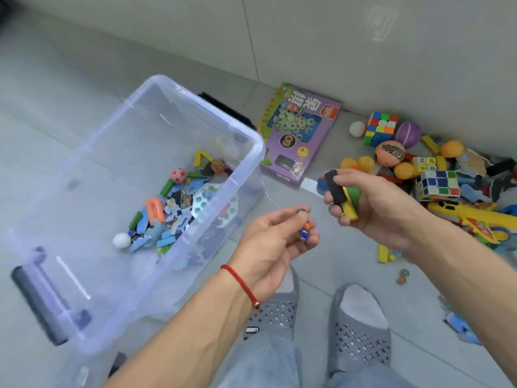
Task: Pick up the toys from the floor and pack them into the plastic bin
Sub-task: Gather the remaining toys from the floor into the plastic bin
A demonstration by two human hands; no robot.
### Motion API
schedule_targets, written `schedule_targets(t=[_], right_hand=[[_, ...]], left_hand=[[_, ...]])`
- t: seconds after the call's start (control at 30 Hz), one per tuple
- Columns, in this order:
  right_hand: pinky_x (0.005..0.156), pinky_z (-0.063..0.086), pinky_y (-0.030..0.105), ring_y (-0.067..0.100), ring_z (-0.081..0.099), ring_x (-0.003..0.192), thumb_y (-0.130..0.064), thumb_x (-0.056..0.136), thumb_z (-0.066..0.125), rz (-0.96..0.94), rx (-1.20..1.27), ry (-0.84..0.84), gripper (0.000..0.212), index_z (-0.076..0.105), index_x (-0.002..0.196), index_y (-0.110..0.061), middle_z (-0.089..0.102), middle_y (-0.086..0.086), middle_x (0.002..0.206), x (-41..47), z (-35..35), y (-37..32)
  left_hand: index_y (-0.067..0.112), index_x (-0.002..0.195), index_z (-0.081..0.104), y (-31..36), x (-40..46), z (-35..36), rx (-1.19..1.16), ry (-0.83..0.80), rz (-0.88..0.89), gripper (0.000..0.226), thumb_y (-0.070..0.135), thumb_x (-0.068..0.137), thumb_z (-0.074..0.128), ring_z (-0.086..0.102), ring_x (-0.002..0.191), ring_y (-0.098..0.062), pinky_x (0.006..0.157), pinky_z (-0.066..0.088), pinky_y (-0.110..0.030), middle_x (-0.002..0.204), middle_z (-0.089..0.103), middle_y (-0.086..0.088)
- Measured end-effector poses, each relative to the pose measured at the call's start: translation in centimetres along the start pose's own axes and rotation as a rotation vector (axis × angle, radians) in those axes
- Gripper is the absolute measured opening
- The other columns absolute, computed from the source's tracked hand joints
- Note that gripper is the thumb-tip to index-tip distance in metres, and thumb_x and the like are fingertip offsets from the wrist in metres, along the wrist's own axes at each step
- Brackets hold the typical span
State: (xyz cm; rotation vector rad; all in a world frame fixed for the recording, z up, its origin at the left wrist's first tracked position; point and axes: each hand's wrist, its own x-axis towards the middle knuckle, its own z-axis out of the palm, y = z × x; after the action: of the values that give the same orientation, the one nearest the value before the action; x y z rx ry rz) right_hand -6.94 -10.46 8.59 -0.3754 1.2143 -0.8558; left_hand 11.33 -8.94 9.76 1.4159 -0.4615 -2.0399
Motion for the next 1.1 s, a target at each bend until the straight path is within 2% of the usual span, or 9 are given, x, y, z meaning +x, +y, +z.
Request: schedule_targets(t=[0.13,0.27,0.4,0.47,0.53,0.63,0.8,0.97,1.1], right_hand=[[0.060,0.059,0.028,0.024,0.068,0.076,-0.014,0.100,0.053,0.013,-0.011,-0.313,0.028,0.061,0.126,-0.008,0.070,0.016,0.098,-2.7,8.8,-5.2],[0.079,0.061,0.052,0.044,0.071,0.094,-0.013,0.099,0.053,0.105,-0.107,-0.362,0.029,0.049,0.126,-0.002,0.061,0.030,0.119,-3.0,17.3,-8.4],[0.091,0.055,0.053,0.054,0.053,0.123,-0.029,0.099,0.053,0.156,-0.311,-0.363,0.063,0.028,0.149,0.001,0.035,0.042,0.143,-3.4,21.6,-9.3],[0.105,0.046,0.053,0.052,0.057,0.118,-0.036,0.097,0.054,0.150,-0.353,-0.355,0.066,0.031,0.149,-0.001,0.033,0.042,0.145,-4.2,22.0,-9.4],[0.104,0.048,0.053,0.050,0.058,0.119,-0.035,0.097,0.055,0.107,-0.373,-0.334,0.057,0.044,0.141,-0.002,0.042,0.037,0.139,-5.4,21.0,-9.6],[0.097,0.055,0.049,0.041,0.063,0.114,-0.030,0.099,0.055,-0.005,-0.449,-0.209,0.039,0.062,0.124,-0.001,0.059,0.029,0.125,-6.9,17.3,-9.8],[0.090,0.058,0.044,0.034,0.070,0.103,-0.023,0.099,0.055,-0.030,-0.490,0.069,0.033,0.067,0.118,0.001,0.069,0.022,0.118,-9.0,7.4,-8.0],[0.066,0.052,0.033,0.025,0.061,0.075,-0.018,0.099,0.055,0.056,-0.576,0.325,0.033,0.062,0.127,-0.003,0.066,0.014,0.094,-9.6,-4.2,-2.0],[0.065,0.057,0.034,0.023,0.066,0.074,-0.017,0.096,0.057,0.083,-0.730,0.514,0.017,0.067,0.102,-0.006,0.068,0.008,0.086,-9.4,-11.2,5.5]], left_hand=[[-0.004,0.112,0.062,6.3,-6.7,-3.5,0.039,0.096,0.290,0.019,0.002,0.094,0.057,0.060,0.066,-0.018,0.059,0.054,-0.021,0.081,0.062,-0.012],[-0.002,0.106,0.063,12.1,-10.2,-9.4,0.181,0.391,0.475,0.016,-0.005,0.091,0.059,0.057,0.063,-0.018,0.061,0.056,-0.023,0.079,0.060,-0.012],[-0.004,0.103,0.063,14.6,-11.4,-14.9,0.267,0.621,0.377,0.015,-0.004,0.089,0.057,0.054,0.067,-0.020,0.072,0.059,-0.033,0.085,0.052,-0.014],[-0.001,0.098,0.060,14.9,-12.3,-16.3,0.284,0.662,0.290,0.011,0.001,0.087,0.061,0.053,0.087,-0.028,0.083,0.058,-0.043,0.108,0.050,-0.018],[0.001,0.100,0.060,14.8,-13.4,-16.6,0.311,0.697,0.265,0.014,0.004,0.087,0.062,0.049,0.108,-0.037,0.090,0.054,-0.049,0.125,0.045,-0.019],[0.009,0.094,0.065,14.0,-14.4,-14.8,0.363,0.642,0.339,0.009,0.007,0.088,0.059,0.052,0.113,-0.034,0.093,0.054,-0.046,0.122,0.053,-0.014],[0.007,0.099,0.069,10.5,-13.0,-7.9,0.551,0.353,0.452,0.017,0.002,0.090,0.055,0.061,0.087,-0.021,0.084,0.059,-0.040,0.097,0.066,-0.013],[0.007,0.093,0.068,4.0,-8.0,0.2,0.798,0.030,0.294,0.019,-0.002,0.091,0.052,0.060,0.082,-0.020,0.072,0.053,-0.034,0.090,0.067,-0.011],[0.009,0.094,0.067,-2.2,-2.4,3.8,1.031,-0.124,0.076,0.018,0.002,0.090,0.051,0.055,0.078,-0.020,0.068,0.051,-0.031,0.090,0.065,-0.011]])
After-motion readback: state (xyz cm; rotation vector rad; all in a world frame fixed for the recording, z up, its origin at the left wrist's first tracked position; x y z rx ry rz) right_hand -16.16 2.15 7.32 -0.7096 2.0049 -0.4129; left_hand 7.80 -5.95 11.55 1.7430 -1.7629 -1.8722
